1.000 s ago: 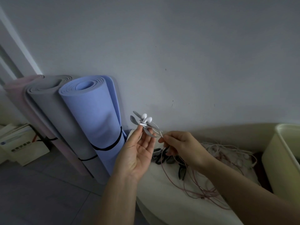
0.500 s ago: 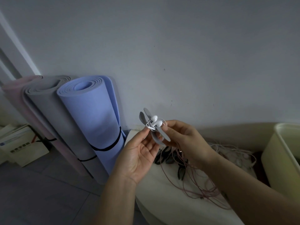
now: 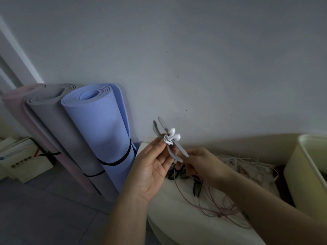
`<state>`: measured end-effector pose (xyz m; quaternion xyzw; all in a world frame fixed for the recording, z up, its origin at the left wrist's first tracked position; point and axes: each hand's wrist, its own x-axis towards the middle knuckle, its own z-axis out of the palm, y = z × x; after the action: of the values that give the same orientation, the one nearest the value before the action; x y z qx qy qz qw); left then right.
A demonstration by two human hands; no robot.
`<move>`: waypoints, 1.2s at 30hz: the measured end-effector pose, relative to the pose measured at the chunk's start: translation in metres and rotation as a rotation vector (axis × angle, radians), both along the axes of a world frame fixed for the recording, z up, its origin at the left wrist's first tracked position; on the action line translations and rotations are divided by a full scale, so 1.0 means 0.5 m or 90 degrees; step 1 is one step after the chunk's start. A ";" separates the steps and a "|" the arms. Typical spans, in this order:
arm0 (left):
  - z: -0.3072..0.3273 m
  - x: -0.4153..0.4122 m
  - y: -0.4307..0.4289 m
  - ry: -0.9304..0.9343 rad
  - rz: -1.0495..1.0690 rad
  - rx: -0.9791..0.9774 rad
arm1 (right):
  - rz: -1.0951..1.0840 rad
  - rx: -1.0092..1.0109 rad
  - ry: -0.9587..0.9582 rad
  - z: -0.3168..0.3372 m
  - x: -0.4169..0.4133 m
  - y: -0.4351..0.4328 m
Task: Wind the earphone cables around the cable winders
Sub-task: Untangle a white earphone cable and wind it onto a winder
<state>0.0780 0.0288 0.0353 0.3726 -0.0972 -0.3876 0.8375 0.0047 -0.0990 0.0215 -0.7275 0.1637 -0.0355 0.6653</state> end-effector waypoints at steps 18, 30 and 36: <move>-0.038 0.016 -0.013 -0.247 0.207 0.282 | 0.024 -0.728 -0.058 0.036 -0.014 0.034; -0.033 -0.009 -0.022 -0.536 0.060 0.423 | -0.172 -0.471 -0.144 0.064 -0.037 -0.026; -0.031 -0.008 -0.016 -0.576 0.022 0.424 | -0.177 -0.442 -0.133 0.066 -0.040 -0.046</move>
<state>0.0741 0.0207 0.0199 0.7477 -0.3129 -0.1848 0.5557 -0.0153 -0.1218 0.0545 -0.8726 0.1705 -0.2526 0.3817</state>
